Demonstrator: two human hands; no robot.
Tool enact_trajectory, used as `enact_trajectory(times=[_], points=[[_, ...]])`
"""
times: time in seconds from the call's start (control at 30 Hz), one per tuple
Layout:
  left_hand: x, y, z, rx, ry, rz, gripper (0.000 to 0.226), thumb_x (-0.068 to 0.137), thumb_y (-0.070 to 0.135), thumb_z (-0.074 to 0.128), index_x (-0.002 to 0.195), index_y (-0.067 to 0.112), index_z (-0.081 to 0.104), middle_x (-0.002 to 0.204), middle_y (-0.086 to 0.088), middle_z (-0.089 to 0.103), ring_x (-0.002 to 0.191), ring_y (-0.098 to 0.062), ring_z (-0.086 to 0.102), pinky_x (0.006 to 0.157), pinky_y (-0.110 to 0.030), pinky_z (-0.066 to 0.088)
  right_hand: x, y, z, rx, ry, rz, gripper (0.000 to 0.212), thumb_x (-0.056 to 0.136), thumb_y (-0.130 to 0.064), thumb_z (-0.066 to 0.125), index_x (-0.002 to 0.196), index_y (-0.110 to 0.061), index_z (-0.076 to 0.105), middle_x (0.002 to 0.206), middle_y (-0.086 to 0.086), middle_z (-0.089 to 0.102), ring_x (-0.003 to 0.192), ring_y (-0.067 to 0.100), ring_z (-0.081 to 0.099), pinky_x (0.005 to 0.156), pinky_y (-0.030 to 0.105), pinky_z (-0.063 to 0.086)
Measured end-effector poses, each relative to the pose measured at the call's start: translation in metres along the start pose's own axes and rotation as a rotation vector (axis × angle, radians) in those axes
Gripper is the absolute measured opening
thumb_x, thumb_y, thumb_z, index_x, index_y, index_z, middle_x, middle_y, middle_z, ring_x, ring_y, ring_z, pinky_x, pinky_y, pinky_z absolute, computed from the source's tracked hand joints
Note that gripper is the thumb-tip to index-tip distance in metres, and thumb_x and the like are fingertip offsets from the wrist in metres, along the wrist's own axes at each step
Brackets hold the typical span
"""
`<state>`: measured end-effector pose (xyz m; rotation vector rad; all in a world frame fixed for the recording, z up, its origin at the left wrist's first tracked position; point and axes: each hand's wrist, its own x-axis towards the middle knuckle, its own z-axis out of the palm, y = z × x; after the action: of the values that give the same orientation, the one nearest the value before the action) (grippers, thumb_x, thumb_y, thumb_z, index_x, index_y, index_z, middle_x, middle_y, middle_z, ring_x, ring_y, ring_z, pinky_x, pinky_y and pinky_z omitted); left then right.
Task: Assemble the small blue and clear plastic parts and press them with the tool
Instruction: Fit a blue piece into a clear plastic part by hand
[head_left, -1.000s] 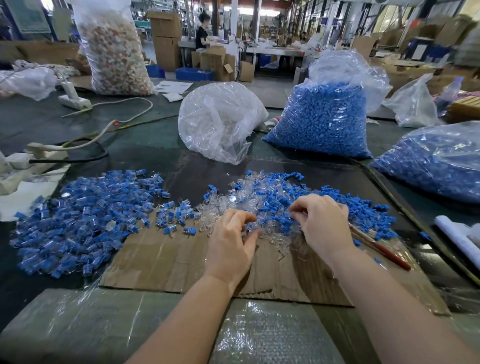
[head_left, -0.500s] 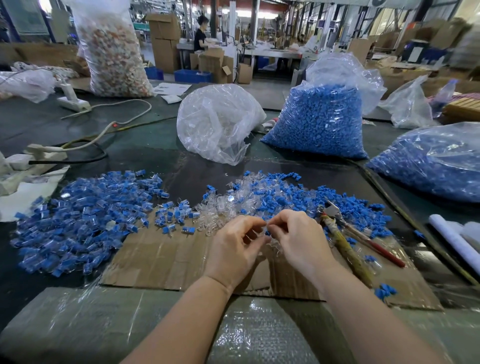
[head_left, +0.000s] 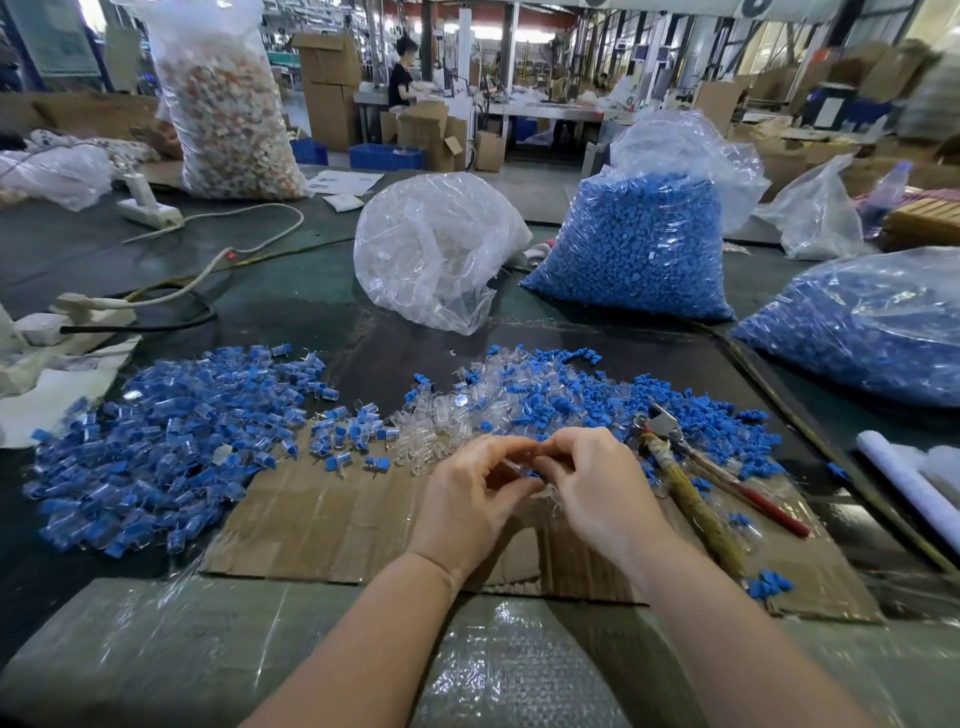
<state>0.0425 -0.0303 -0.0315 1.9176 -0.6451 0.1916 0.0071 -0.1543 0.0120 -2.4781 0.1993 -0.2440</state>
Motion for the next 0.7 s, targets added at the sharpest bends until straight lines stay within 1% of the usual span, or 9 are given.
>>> enact_trajectory(times=[0.1,0.17,0.23,0.3,0.4,0.47,0.6,0.63,0.7], points=[[0.0004,-0.0001,-0.0018,-0.083,0.069,-0.093,0.03,0.077,0.009,0.072,0.091,0.033,0.062,0.084,0.014,0.063,0.077,-0.001,0.062,0.073,-0.012,0.05,-0.004,0.0007,0.0015,0.066,0.036,-0.054,0.01,0.09,-0.02,0.06,0.096,-0.018,0.068,0.088,-0.004,0.067,0.082,0.007,0.061,0.078,0.026,0.052],[0.0007,-0.0002,-0.0017,-0.128,0.098,-0.153,0.029,0.077,0.01,0.072,0.087,0.034,0.061,0.082,0.01,0.065,0.075,-0.005,0.063,0.07,-0.015,0.052,-0.0055,-0.0002,0.0024,0.086,0.045,-0.061,0.005,0.087,-0.023,0.064,0.09,-0.021,0.068,0.083,-0.007,0.067,0.078,0.003,0.061,0.073,0.022,0.052],[0.0004,0.0003,-0.0009,-0.128,0.093,-0.158,0.027,0.077,0.008,0.072,0.086,0.032,0.062,0.083,0.007,0.065,0.074,-0.005,0.062,0.069,-0.014,0.051,-0.0045,0.0004,0.0033,0.049,0.056,-0.051,0.006,0.086,-0.025,0.066,0.087,-0.021,0.07,0.081,-0.006,0.067,0.076,0.006,0.061,0.073,0.026,0.052],[0.0003,0.0009,-0.0001,-0.096,0.063,-0.128,0.026,0.076,0.009,0.073,0.085,0.03,0.062,0.084,0.007,0.064,0.074,-0.004,0.062,0.07,-0.012,0.05,-0.0032,0.0009,0.0035,0.01,0.063,-0.029,0.009,0.088,-0.026,0.064,0.088,-0.019,0.07,0.083,-0.004,0.067,0.078,0.009,0.061,0.075,0.031,0.052],[0.0002,-0.0005,0.001,-0.055,0.046,-0.09,0.021,0.075,0.009,0.074,0.087,0.023,0.064,0.085,0.005,0.064,0.074,-0.005,0.062,0.071,-0.014,0.051,-0.0034,0.0025,0.0059,-0.039,0.057,-0.012,0.013,0.091,-0.027,0.059,0.093,-0.017,0.067,0.088,-0.003,0.066,0.083,0.012,0.06,0.079,0.034,0.051],[0.0002,-0.0018,0.0017,-0.017,0.04,-0.068,0.019,0.075,0.01,0.075,0.089,0.018,0.066,0.085,0.004,0.064,0.075,-0.007,0.061,0.071,-0.016,0.052,-0.0035,0.0034,0.0084,-0.052,0.056,0.009,0.015,0.093,-0.028,0.055,0.092,-0.016,0.064,0.088,-0.003,0.064,0.083,0.013,0.059,0.078,0.033,0.05],[0.0003,-0.0016,0.0013,0.006,0.049,-0.041,0.019,0.074,0.009,0.075,0.089,0.015,0.066,0.084,0.004,0.063,0.074,-0.008,0.061,0.071,-0.016,0.051,-0.0014,0.0046,0.0079,0.075,0.046,0.059,0.017,0.093,-0.026,0.056,0.079,-0.018,0.063,0.072,-0.005,0.061,0.071,0.012,0.057,0.063,0.028,0.044],[0.0005,-0.0009,0.0008,-0.02,0.053,-0.058,0.02,0.074,0.009,0.075,0.089,0.018,0.065,0.084,0.004,0.063,0.074,-0.008,0.061,0.071,-0.016,0.051,-0.0011,0.0049,0.0066,0.115,0.034,0.06,0.018,0.092,-0.025,0.057,0.078,-0.018,0.065,0.07,-0.005,0.061,0.068,0.011,0.057,0.061,0.027,0.044],[0.0011,0.0009,-0.0002,-0.112,0.074,-0.123,0.024,0.073,0.008,0.076,0.087,0.022,0.064,0.084,0.002,0.065,0.073,-0.011,0.062,0.071,-0.019,0.053,-0.0016,0.0052,0.0038,0.155,0.029,0.05,0.012,0.092,-0.022,0.058,0.083,-0.018,0.066,0.074,-0.005,0.064,0.072,0.01,0.058,0.068,0.029,0.049]])
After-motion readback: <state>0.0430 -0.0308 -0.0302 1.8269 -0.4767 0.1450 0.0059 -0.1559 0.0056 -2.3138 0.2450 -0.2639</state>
